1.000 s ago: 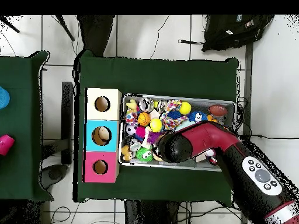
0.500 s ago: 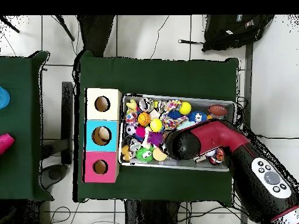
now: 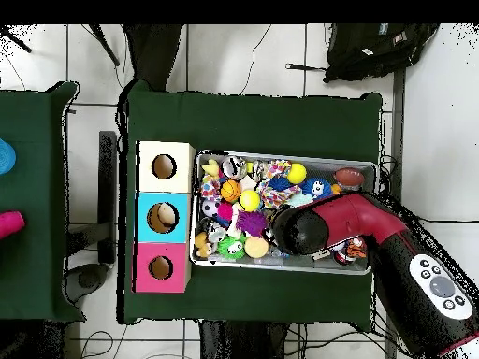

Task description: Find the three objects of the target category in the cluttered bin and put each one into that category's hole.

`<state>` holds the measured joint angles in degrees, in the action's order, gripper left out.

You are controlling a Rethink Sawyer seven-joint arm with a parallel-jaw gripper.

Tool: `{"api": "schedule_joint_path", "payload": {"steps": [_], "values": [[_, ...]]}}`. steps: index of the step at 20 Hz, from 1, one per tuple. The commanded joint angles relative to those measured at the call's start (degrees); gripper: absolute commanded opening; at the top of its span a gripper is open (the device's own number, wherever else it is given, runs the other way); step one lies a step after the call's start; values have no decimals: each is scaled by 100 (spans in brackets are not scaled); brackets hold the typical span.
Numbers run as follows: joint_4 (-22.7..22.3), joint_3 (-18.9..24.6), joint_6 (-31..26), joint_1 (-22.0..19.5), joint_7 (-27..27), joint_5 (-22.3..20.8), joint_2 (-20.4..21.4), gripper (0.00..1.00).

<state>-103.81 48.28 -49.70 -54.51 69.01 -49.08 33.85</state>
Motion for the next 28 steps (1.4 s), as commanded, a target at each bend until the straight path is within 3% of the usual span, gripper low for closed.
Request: {"api": "schedule_joint_path", "payload": {"steps": [1,12,21,28], "values": [[405,-138,-89,-9,-1687,-507,-384,100],[392,-338,176,222,-1185,-945,-844,100],[153,-35,-351,-7,-1408,-414,-176,100],[61,-21,-455,-39,-1476,-284,53,100]]}}
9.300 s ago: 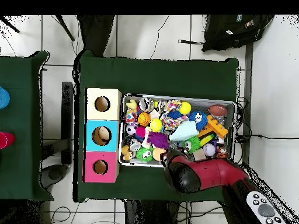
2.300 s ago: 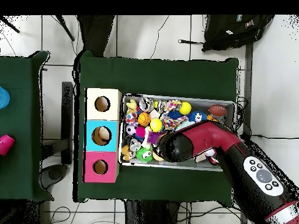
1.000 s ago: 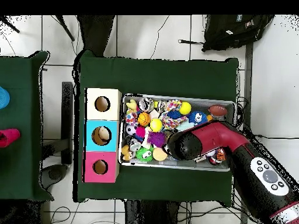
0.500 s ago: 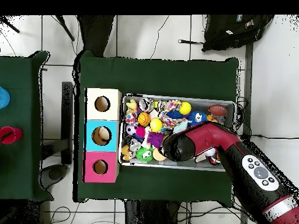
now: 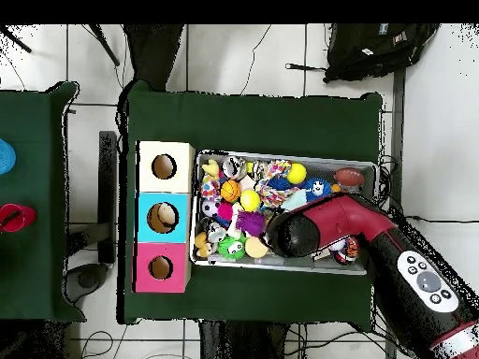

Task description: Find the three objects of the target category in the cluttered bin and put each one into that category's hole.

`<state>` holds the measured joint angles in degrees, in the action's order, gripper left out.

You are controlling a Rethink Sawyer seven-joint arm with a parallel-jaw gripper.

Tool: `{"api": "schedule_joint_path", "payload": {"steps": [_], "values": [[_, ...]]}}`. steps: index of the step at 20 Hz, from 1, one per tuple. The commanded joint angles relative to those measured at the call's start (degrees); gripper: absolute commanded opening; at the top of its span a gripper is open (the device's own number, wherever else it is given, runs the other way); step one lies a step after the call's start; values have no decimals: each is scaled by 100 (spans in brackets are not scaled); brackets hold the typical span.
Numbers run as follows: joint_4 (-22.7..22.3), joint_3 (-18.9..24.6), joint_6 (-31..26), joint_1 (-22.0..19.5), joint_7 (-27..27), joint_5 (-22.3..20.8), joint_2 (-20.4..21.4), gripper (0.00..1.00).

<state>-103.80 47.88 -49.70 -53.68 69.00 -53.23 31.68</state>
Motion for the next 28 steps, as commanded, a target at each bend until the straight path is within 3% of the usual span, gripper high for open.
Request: {"api": "schedule_joint_path", "payload": {"steps": [1,6,10,28], "values": [[18,49,-496,-139,-1484,193,374,100],[113,53,-713,-37,-1501,359,548,100],[394,-19,-831,150,-1501,376,410,100],[2613,-289,-1186,712,-2209,-50,-1127,100]]}}
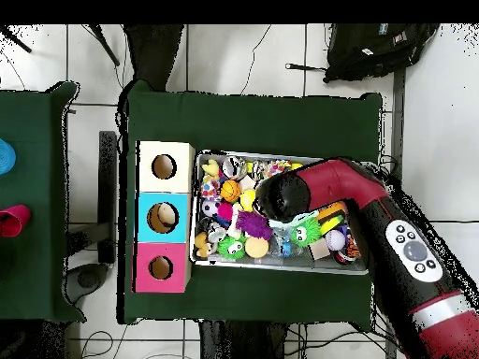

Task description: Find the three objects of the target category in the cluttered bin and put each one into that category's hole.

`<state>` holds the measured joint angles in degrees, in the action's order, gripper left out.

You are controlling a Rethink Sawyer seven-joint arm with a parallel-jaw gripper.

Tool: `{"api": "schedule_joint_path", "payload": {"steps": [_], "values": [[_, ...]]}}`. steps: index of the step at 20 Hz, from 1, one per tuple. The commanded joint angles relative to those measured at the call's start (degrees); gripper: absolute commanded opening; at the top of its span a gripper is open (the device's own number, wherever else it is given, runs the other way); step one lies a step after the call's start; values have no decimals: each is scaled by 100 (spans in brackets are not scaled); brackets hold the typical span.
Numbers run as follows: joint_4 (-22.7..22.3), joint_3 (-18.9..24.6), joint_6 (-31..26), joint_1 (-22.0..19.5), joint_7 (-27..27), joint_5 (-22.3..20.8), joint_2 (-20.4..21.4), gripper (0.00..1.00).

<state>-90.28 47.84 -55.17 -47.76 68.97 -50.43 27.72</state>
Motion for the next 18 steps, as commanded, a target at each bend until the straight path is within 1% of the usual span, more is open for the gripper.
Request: {"api": "schedule_joint_path", "payload": {"steps": [1,2,3,4,6,9,10,11,12,14,15,16,17,18], "values": [[1361,-333,-592,212,-2149,-402,-876,100],[1447,-348,-605,241,-2171,-415,-934,100],[1405,-389,-554,263,-2099,-440,-960,100],[1468,-404,-569,282,-2112,-436,-1000,100],[1404,-458,-546,313,-2011,-427,-965,100],[1086,-530,-471,286,-1761,-366,-713,100],[1110,-548,-484,299,-1742,-358,-718,100],[764,-556,-400,190,-1593,-311,-485,100],[764,-570,-402,191,-1554,-312,-485,100],[219,-578,-166,-76,-1351,-257,-156,100],[-272,-525,55,-290,-1174,-187,213,100],[-336,-528,92,-312,-1103,-180,258,100],[-560,-501,154,-430,-1014,-123,434,100],[-591,-492,167,-450,-975,-125,444,100]]}}
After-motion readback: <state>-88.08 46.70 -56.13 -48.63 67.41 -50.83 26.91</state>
